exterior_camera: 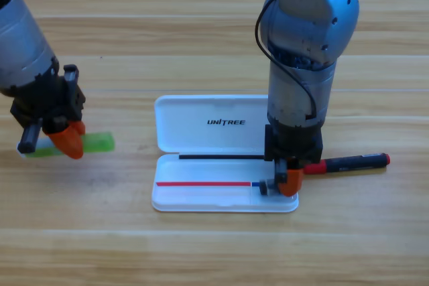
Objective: Clean up eraser and pencils
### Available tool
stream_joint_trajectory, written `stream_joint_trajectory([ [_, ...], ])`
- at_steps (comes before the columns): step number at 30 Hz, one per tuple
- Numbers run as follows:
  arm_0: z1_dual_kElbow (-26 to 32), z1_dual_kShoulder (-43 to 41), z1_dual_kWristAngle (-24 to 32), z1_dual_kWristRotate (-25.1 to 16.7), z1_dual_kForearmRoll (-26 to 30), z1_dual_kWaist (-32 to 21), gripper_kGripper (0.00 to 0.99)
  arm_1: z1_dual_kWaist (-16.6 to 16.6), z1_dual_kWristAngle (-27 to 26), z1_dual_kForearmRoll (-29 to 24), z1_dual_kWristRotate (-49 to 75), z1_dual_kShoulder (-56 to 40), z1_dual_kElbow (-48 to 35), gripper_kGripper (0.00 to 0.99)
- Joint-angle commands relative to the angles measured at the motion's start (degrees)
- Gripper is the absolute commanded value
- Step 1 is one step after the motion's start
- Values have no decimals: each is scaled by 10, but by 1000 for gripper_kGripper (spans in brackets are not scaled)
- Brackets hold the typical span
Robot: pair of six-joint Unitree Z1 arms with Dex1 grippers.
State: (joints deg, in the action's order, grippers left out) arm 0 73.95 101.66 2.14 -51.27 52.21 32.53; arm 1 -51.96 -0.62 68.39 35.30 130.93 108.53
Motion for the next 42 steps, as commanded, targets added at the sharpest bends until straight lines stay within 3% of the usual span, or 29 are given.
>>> stream_joint_trajectory([
  [1,10,6,12,-3,21,-9,0,-16,-3,6,2,22,1,825],
  [9,20,2,13,-2,32,-9,0,-15,-6,22,3,-89,-37,890],
  [14,84,41,49,-9,88,-4,0,26,1,22,21,-135,-83,890],
  [23,223,167,110,-8,157,50,0,115,12,-30,102,-66,-119,888],
  [35,349,286,131,4,187,97,0,142,31,-83,141,19,-98,822],
  [39,367,303,131,9,190,106,0,146,32,-83,147,30,-97,667],
  [42,374,311,131,13,190,111,0,150,29,-81,160,29,-101,287],
])
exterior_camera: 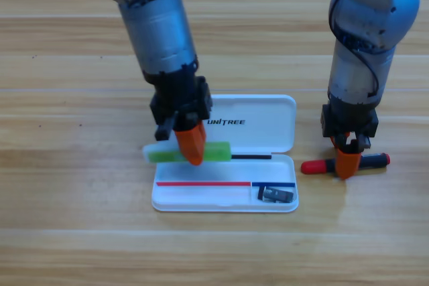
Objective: Clean up eraser and pencils
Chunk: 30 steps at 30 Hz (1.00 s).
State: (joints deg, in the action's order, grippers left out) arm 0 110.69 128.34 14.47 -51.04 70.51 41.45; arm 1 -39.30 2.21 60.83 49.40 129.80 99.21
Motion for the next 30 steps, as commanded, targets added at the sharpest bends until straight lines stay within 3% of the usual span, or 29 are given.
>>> stream_joint_trajectory([
  [1,8,46,7,11,7,23,0,24,0,-5,25,40,-10,149],
  [2,8,49,7,11,7,24,0,26,-1,-5,33,38,-12,23],
  [3,8,51,7,11,6,24,0,26,-2,-4,40,37,-13,0],
  [23,8,84,11,16,4,34,0,30,-26,3,40,-9,-30,0],
  [30,14,93,11,17,3,35,0,3,-21,46,34,-88,-32,0],
])
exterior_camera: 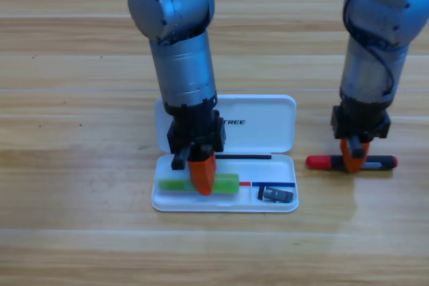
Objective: Clean up eraser and pencils
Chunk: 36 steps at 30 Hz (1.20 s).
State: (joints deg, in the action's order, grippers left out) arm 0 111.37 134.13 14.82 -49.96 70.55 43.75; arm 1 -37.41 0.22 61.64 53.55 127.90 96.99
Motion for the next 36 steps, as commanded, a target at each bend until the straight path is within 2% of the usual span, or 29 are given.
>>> stream_joint_trajectory([
  [1,7,35,8,7,3,12,0,-21,-1,44,-10,-78,-7,0],
  [6,13,37,8,9,3,14,0,-46,-1,72,-22,-93,14,0],
  [13,18,40,8,15,3,21,0,-67,-1,79,-35,-85,26,0],
  [28,14,39,6,27,4,21,0,-72,4,81,-42,-76,37,0],
  [29,14,39,6,27,5,21,21,-72,4,81,-43,-76,38,0],
  [31,11,36,2,28,6,21,588,-72,5,81,-43,-74,40,0],
  [32,9,34,1,29,6,21,841,-72,5,81,-43,-73,41,0],
  [33,7,32,1,29,6,21,969,-72,5,81,-43,-72,43,0],
  [36,5,30,-1,29,6,20,990,-72,5,81,-45,-71,45,0],
])
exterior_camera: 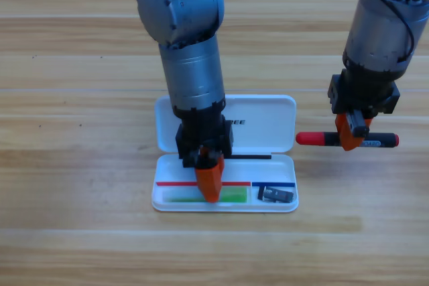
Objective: Clean up eraser and pencils
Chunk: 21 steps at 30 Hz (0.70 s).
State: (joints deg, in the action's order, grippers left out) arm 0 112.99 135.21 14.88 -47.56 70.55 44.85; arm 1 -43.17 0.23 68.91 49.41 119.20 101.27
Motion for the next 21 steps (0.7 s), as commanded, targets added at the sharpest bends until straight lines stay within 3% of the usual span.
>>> stream_joint_trajectory([
  [1,-11,18,-2,5,6,9,990,-16,5,8,-4,17,2,0],
  [11,-13,-9,-5,12,19,9,990,-34,5,12,-15,43,31,0],
  [16,-15,-115,-28,14,52,7,990,-53,5,19,-30,71,64,0],
  [21,-8,-249,-64,15,80,-29,990,-68,7,32,-39,103,106,0],
])
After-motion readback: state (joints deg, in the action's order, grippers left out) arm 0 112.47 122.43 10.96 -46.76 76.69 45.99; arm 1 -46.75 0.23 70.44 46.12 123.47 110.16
